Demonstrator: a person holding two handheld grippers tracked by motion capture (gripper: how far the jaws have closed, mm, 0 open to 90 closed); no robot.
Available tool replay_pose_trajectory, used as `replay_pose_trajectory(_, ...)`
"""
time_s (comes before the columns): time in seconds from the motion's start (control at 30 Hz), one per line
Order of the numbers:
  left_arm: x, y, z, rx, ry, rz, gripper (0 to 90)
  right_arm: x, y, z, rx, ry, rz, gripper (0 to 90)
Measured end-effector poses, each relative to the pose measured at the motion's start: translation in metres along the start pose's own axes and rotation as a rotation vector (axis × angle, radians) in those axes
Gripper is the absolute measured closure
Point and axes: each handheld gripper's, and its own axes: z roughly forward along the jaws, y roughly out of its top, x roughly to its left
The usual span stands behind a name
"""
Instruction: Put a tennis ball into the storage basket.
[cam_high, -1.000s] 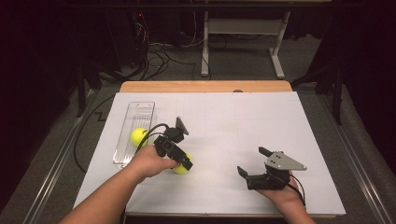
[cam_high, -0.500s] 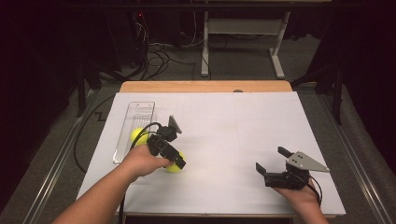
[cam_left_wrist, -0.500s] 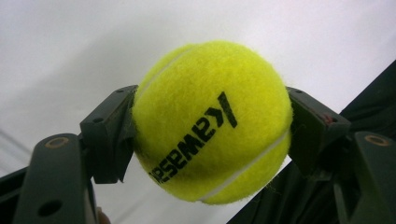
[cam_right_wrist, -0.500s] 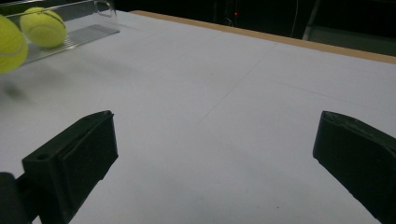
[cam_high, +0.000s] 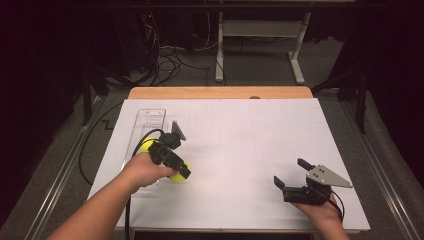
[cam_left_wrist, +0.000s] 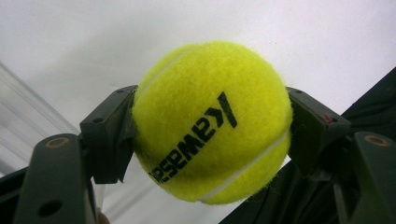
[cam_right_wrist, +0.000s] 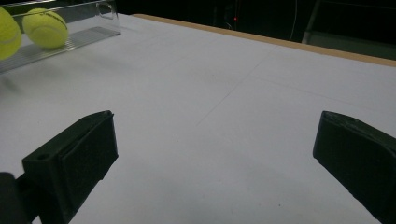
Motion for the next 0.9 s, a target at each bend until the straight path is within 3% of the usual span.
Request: replay_pose_trajectory(0.9, 0.01, -0.006, -0.032, 0.014, 0.029, -0.027, 26.9, 0.004, 0.001, 0.0, -0.004, -0.001, -0.019, 0.1)
